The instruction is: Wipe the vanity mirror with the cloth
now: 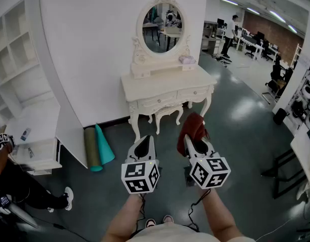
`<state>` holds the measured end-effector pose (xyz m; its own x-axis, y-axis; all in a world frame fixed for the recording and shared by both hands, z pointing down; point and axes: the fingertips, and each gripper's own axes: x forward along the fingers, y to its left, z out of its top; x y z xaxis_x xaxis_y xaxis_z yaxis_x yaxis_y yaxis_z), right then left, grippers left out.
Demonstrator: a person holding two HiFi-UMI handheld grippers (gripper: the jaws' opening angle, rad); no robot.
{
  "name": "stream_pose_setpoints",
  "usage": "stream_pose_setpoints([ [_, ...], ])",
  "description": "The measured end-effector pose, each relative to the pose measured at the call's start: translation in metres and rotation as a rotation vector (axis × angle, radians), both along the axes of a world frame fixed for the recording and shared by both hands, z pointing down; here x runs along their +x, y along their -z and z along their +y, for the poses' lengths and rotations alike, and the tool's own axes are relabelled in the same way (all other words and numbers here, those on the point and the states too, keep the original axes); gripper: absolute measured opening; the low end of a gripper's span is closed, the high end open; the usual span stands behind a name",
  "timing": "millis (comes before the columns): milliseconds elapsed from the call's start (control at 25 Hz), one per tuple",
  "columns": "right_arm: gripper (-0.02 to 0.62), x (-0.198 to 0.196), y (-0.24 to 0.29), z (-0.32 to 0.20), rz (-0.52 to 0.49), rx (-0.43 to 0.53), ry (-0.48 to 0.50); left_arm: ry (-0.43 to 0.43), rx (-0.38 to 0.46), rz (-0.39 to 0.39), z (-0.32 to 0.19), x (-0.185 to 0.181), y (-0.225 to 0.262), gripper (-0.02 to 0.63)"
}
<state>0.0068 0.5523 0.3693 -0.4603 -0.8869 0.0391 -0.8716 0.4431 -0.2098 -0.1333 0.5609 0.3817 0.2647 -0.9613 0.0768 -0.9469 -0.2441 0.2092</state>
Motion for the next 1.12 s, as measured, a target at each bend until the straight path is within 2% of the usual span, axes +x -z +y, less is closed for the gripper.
stream_pose_setpoints([
  [560,0.061,-0.001,-0.009,-0.020,0.006,-0.017,0.010,0.005,-0.013,-0.014,-0.020,0.002,-0.008,0.011],
  [1120,0.063,0.058,-0.035,-0.073,-0.009,-0.082,-0.028,0.008,-0.065,0.011,-0.075,0.035,-0.036,0.011],
])
